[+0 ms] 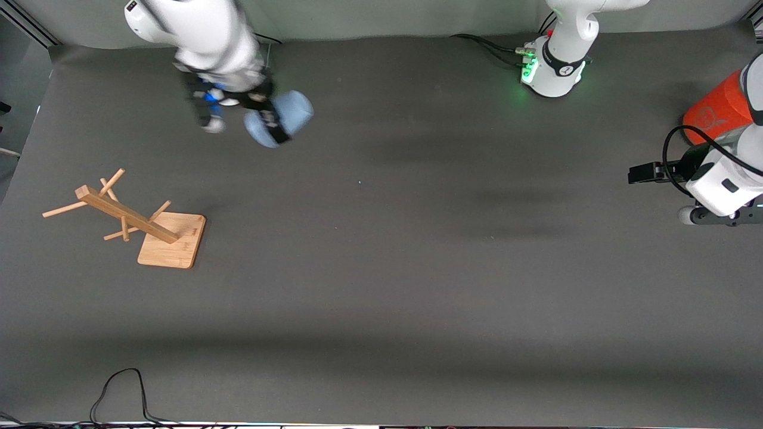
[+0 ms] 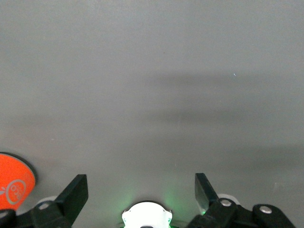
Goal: Rotate and upright cup with both arms
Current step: 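Carry the blue cup toward the table center with the right gripper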
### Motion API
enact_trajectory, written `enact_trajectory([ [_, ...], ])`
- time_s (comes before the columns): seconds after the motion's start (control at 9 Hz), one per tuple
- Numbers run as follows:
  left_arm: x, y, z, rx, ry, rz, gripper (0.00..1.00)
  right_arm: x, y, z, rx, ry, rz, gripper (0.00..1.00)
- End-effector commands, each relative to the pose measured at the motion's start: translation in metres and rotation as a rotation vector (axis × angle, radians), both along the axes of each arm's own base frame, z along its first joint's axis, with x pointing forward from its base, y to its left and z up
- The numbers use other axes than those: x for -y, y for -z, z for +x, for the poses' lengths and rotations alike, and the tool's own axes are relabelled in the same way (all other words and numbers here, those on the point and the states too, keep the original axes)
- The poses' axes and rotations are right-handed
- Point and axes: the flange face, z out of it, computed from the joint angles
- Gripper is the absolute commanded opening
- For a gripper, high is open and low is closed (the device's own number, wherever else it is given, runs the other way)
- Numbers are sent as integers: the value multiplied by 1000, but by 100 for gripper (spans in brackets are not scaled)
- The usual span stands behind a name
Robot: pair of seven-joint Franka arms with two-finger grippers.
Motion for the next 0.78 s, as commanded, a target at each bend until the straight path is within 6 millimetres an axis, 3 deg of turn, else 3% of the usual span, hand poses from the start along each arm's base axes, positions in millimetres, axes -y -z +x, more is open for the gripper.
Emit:
enact_trajectory([
  [0.0, 12, 1, 1, 1, 19, -12, 100, -112, 53, 16, 12, 150, -52, 44],
  [0.11, 29, 3, 1, -1, 42, -5, 100, -146, 80, 15, 19, 211, -72, 44],
  [0.33, 40, 2, 4, 26, 61, -4, 100, -200, 132, 6, 52, 319, -79, 44],
  [0.67, 39, 5, 9, 39, 57, -7, 100, -243, 238, -16, 85, 407, -98, 44],
])
